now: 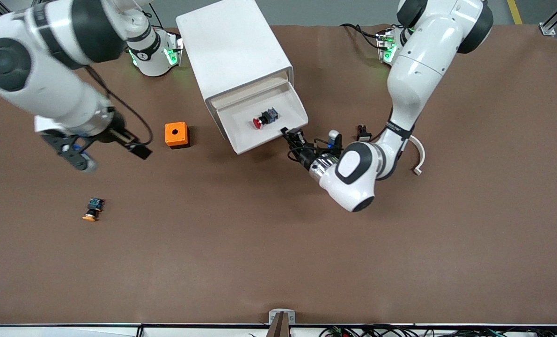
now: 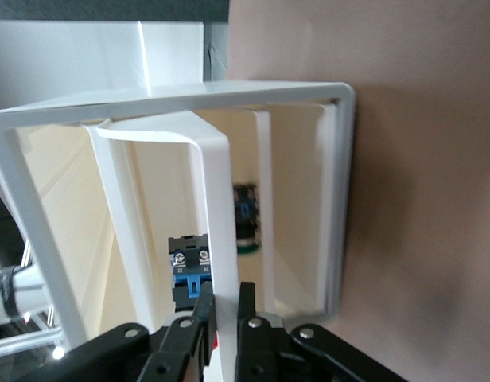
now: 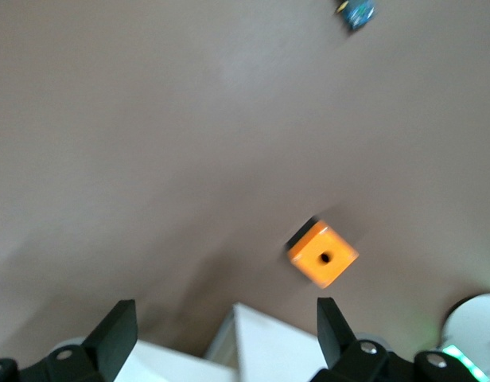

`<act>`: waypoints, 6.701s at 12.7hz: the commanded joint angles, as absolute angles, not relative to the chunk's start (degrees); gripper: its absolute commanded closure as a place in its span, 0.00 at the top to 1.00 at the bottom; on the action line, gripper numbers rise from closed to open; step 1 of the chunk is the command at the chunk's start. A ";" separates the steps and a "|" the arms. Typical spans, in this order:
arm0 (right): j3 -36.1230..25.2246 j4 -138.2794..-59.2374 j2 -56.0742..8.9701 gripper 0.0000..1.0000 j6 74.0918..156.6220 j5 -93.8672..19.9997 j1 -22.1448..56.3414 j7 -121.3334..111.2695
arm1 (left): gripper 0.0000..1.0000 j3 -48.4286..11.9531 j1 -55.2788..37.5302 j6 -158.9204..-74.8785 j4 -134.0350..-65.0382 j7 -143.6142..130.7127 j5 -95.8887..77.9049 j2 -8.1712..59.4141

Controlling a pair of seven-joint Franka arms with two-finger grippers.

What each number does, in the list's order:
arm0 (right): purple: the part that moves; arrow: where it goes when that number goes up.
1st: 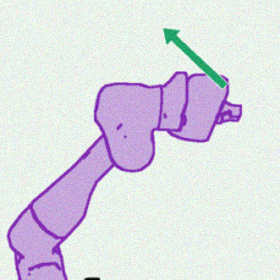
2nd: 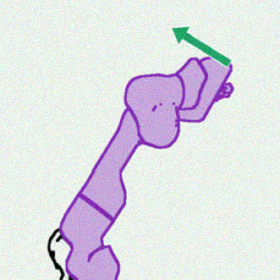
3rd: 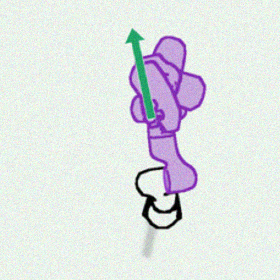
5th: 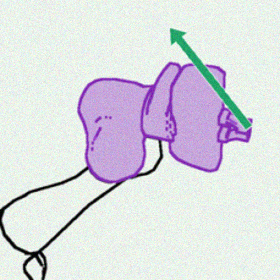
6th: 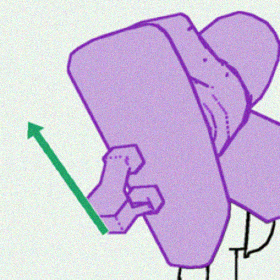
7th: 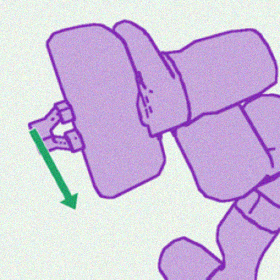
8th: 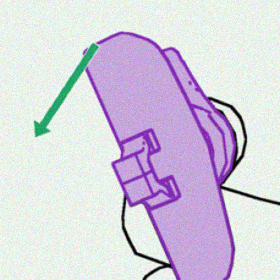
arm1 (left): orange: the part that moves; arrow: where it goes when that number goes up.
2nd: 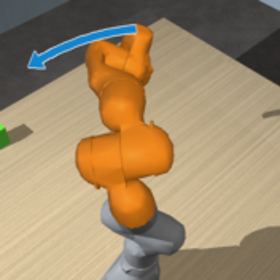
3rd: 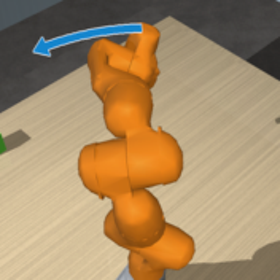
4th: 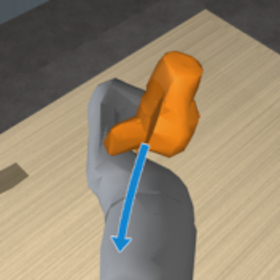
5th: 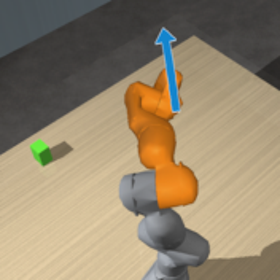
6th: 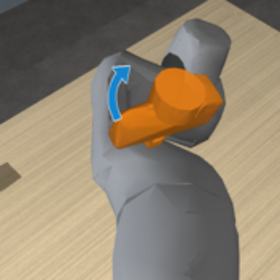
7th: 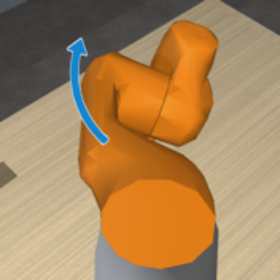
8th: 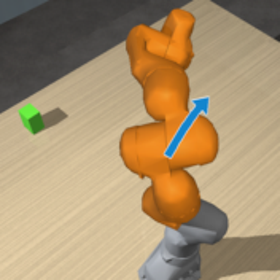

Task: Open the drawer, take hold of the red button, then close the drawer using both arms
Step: 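Lower the right gripper into the drawer onto the red button, then grasp the red button with the right gripper while the left gripper withdraws, then lift the red button out and carry it beside the yellow button, then set down the red button while the left gripper reaches the drawer front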

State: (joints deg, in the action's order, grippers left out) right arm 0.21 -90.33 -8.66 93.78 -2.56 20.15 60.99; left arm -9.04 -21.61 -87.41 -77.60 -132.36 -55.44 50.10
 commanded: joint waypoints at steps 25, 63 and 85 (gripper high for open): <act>-0.70 -97.73 -23.11 1.00 118.91 -1.50 50.01 101.77 | 1.00 -8.26 -1.85 -78.68 -69.79 -113.31 -36.58 41.57; -0.97 -110.21 -24.51 0.00 134.55 2.37 0.19 6.15 | 1.00 -20.82 -9.14 -111.06 -89.81 -39.64 0.18 26.46; -0.70 -106.81 -25.07 1.00 128.28 1.49 -1.84 3.96 | 1.00 -23.12 -29.34 -131.22 -95.71 -73.10 3.87 34.54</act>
